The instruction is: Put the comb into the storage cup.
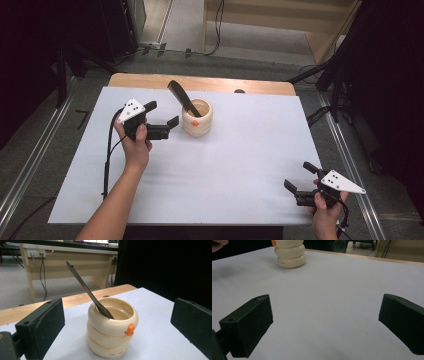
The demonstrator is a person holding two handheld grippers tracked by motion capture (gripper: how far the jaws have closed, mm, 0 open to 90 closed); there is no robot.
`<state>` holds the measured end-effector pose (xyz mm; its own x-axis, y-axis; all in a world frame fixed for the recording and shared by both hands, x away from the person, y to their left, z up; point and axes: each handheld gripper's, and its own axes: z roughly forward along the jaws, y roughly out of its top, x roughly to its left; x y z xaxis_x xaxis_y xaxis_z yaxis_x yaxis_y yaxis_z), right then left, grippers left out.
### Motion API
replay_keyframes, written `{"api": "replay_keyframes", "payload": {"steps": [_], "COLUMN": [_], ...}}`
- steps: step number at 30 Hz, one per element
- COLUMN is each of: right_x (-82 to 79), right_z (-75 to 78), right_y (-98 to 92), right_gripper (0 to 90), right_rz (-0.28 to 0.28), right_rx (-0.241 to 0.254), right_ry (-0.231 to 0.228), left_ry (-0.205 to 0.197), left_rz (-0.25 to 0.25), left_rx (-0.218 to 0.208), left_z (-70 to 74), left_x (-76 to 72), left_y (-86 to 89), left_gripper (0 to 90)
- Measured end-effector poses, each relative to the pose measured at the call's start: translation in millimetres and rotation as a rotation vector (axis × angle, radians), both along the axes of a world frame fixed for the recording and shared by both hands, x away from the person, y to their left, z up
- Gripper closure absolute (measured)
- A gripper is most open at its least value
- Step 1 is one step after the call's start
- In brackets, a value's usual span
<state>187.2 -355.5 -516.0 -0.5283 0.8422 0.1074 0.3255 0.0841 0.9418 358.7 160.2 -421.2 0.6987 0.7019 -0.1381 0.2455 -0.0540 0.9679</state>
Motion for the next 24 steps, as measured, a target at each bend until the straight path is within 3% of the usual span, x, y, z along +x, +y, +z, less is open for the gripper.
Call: {"api": "replay_keyframes", "payload": {"steps": [24], "right_x": [-0.1], "right_z": [-0.2], "right_y": [1.0], "right_gripper": [0.0], "right_rz": [-0.005], "right_rx": [-0.012], "right_ry": [0.001], "left_ry": [-0.009], "left_rz": [0.042], "left_rx": [0.001], "left_z": [-19.5], "left_x": [-40.4], "left_y": [43.0], "left_gripper": [0.0]}}
